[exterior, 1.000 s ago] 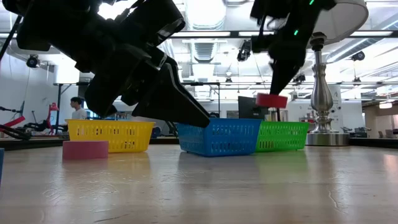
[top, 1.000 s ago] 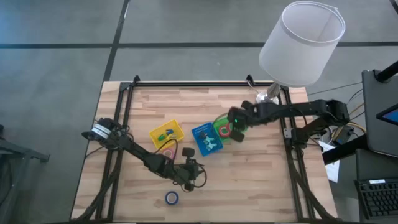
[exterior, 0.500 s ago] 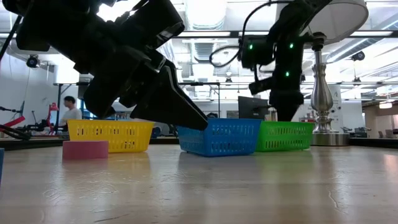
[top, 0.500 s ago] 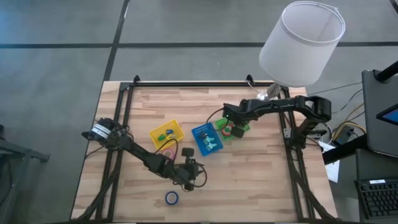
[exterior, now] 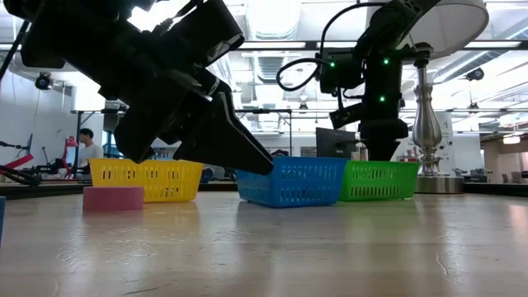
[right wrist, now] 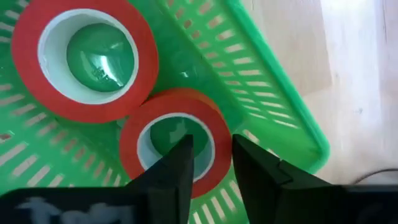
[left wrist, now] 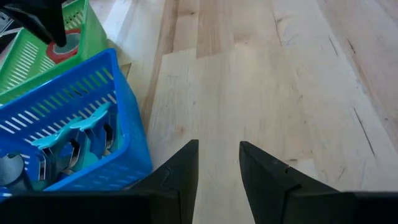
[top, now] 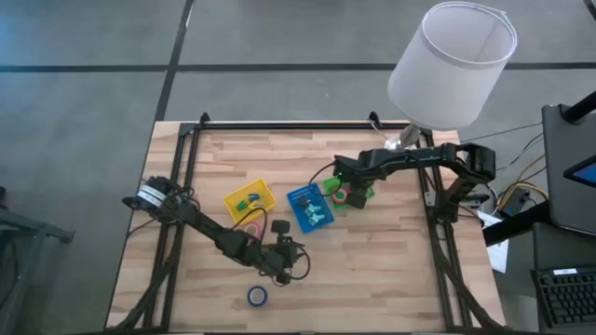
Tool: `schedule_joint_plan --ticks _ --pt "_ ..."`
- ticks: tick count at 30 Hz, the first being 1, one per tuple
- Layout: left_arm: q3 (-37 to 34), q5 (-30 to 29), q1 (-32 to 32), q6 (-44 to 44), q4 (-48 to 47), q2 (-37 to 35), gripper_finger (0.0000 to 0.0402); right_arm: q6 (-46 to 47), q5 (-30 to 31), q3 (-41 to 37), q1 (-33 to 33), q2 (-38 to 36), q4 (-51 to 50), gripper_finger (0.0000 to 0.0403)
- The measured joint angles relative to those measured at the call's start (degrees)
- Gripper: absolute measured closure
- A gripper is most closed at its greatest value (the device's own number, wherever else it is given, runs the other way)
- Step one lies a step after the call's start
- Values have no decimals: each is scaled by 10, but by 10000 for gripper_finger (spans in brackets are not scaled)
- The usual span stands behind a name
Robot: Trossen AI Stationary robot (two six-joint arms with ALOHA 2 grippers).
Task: Pick and place Stapler, Stapler remover, tape
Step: Put the orange tape into the green bin, then put the pink tape into the green bin
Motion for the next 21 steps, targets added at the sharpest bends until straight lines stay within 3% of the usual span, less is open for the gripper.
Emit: schedule_joint_plan --ticks 13,17,21 --pt "4 0 0 -3 -8 -5 282 71 -10 97 25 -8 -119 260" --pt "16 0 0 -44 -90 -43 282 87 -75 129 60 -8 -119 265" --pt "22 7 0 -121 -210 -96 282 106 -85 144 108 -8 -107 265"
